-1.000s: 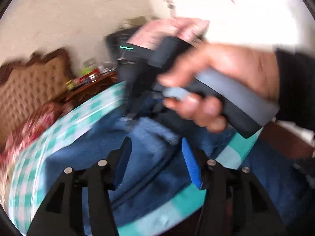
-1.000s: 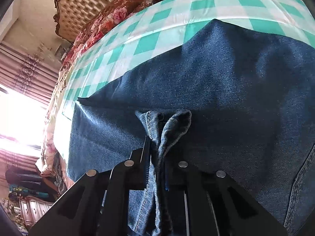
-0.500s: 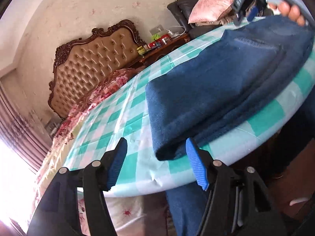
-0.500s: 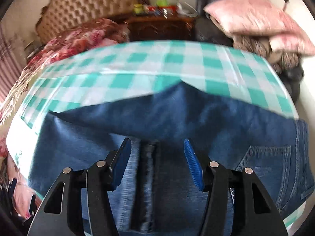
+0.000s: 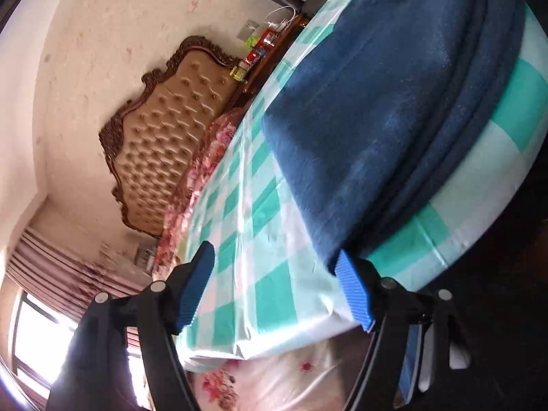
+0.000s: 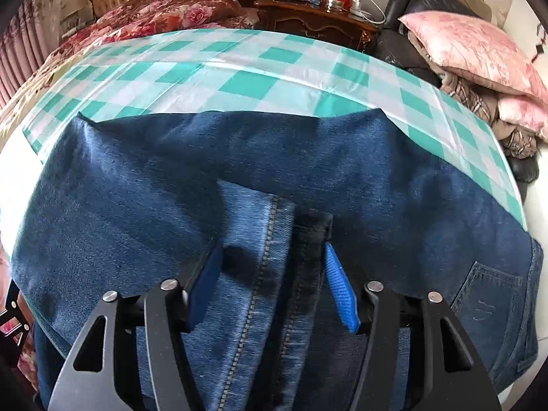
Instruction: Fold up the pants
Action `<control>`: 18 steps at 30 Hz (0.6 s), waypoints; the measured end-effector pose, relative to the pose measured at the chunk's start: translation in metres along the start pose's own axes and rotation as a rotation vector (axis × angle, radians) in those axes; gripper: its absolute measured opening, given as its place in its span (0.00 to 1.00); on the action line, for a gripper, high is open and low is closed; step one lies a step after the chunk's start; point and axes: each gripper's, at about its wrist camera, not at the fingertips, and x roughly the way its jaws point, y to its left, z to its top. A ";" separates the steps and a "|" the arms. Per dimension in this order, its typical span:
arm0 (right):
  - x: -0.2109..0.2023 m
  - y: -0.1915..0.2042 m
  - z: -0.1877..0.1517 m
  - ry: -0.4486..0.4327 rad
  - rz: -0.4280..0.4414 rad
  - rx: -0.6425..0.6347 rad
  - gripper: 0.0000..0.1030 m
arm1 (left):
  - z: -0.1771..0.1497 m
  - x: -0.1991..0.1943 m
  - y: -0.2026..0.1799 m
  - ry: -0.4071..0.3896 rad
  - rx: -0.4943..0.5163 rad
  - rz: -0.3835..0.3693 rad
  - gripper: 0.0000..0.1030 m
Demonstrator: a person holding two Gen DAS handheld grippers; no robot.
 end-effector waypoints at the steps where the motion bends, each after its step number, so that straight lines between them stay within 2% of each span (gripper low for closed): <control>1: 0.001 -0.004 -0.001 0.002 0.011 0.017 0.61 | 0.001 0.001 0.002 0.008 -0.022 -0.001 0.70; 3: 0.002 -0.008 -0.002 0.000 0.024 0.037 0.62 | 0.002 0.002 0.002 0.017 -0.042 0.007 0.70; 5: 0.003 -0.007 -0.001 -0.002 0.017 0.030 0.62 | 0.001 -0.002 0.017 0.037 -0.124 -0.060 0.71; 6: 0.002 -0.007 -0.001 -0.001 0.015 0.029 0.62 | -0.003 -0.011 0.033 0.018 -0.189 -0.116 0.70; 8: 0.002 -0.010 0.000 0.006 0.028 0.043 0.62 | -0.010 -0.025 0.057 -0.032 -0.291 -0.215 0.61; 9: 0.002 -0.013 0.000 0.009 0.033 0.057 0.61 | -0.012 -0.025 0.074 -0.040 -0.374 -0.284 0.49; 11: -0.001 -0.019 0.000 -0.002 0.002 0.085 0.59 | -0.004 -0.009 0.113 -0.108 -0.558 -0.452 0.43; 13: -0.002 -0.025 0.001 -0.003 -0.003 0.112 0.59 | 0.016 0.017 0.130 -0.171 -0.620 -0.533 0.26; 15: -0.002 -0.029 0.000 0.006 -0.007 0.121 0.58 | 0.044 0.046 0.130 -0.206 -0.602 -0.639 0.22; 18: -0.002 -0.032 -0.002 0.015 0.000 0.131 0.58 | 0.096 0.091 0.107 -0.194 -0.450 -0.817 0.18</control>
